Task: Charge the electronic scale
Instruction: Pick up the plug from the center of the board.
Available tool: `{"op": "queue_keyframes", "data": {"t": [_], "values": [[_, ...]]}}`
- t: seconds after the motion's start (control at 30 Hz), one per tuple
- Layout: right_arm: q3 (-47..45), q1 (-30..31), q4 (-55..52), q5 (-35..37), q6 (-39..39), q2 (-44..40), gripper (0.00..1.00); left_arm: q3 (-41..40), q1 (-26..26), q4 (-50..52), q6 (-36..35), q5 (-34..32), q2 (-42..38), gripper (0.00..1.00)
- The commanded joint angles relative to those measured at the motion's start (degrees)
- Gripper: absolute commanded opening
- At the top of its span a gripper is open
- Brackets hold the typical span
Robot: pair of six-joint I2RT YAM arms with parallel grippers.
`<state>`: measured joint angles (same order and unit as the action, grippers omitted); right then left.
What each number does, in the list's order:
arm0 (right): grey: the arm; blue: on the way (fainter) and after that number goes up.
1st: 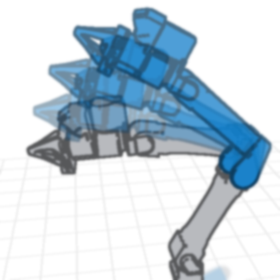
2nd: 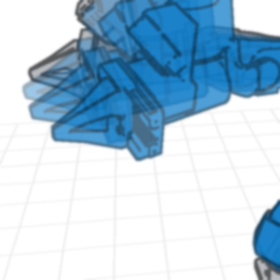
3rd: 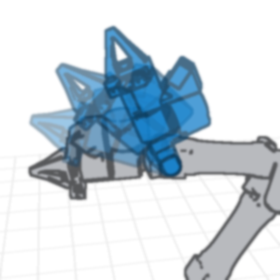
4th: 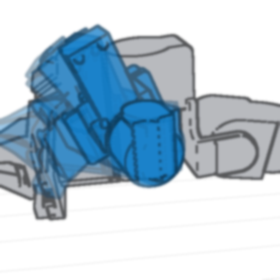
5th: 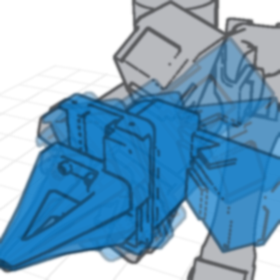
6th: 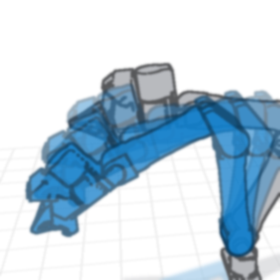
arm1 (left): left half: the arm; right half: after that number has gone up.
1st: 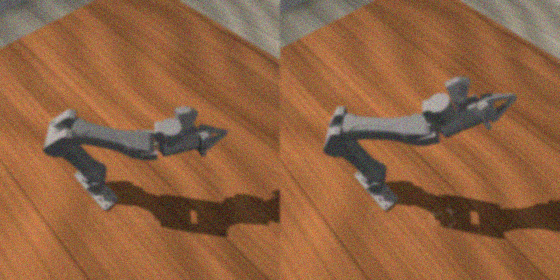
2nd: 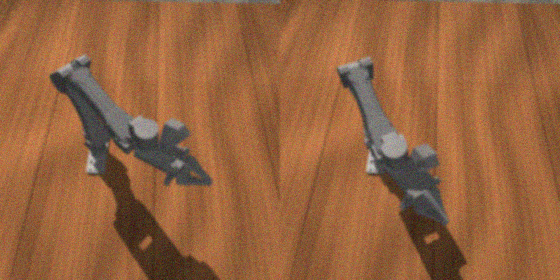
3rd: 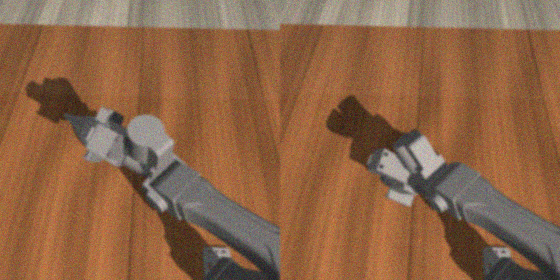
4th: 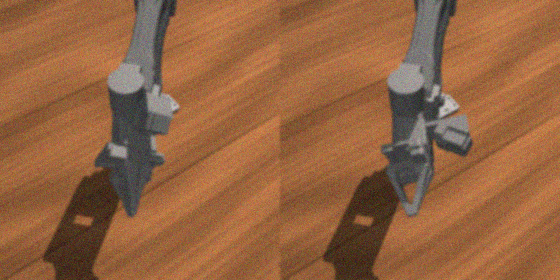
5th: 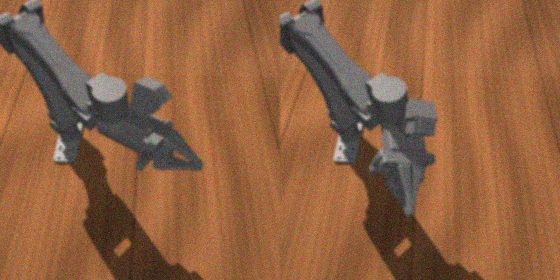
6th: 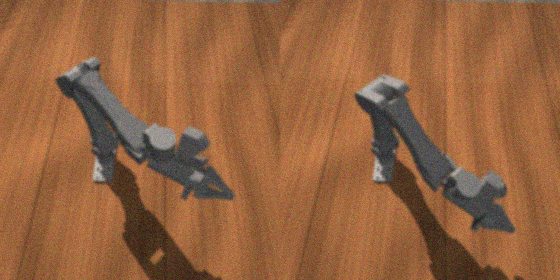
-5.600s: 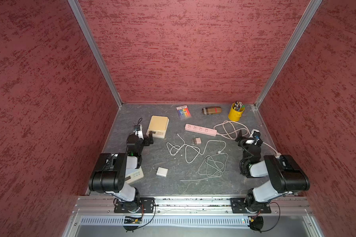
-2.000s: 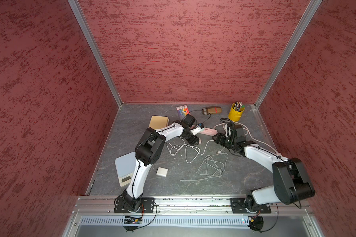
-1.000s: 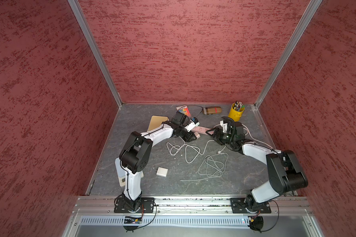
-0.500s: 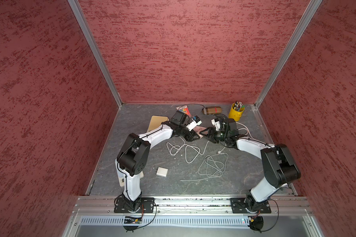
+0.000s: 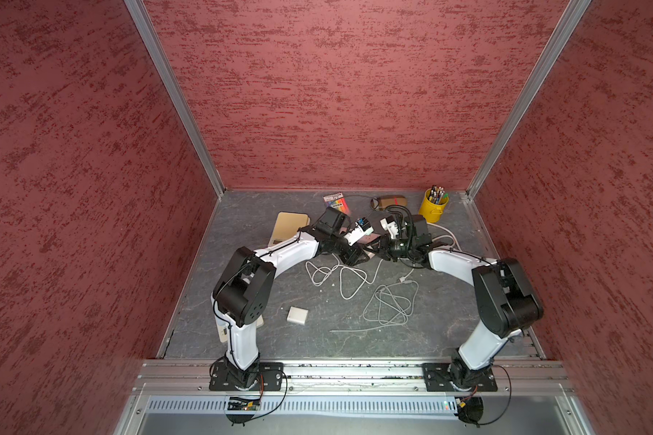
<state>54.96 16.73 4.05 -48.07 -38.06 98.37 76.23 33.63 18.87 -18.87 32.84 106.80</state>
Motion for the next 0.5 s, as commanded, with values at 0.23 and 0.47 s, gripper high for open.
{"op": "queue_keyframes", "data": {"t": [0.23, 0.47], "values": [[13.17, -0.21, -13.66, 23.09, 33.7, -4.19, 0.03, 3.46, -12.26, -3.0, 19.2, 8.57, 0.09, 0.74], [26.42, -0.17, -9.3, 41.04, 41.58, 7.11, 0.07, 14.38, -13.83, 8.16, 23.96, -1.82, 9.42, 0.7]]}}
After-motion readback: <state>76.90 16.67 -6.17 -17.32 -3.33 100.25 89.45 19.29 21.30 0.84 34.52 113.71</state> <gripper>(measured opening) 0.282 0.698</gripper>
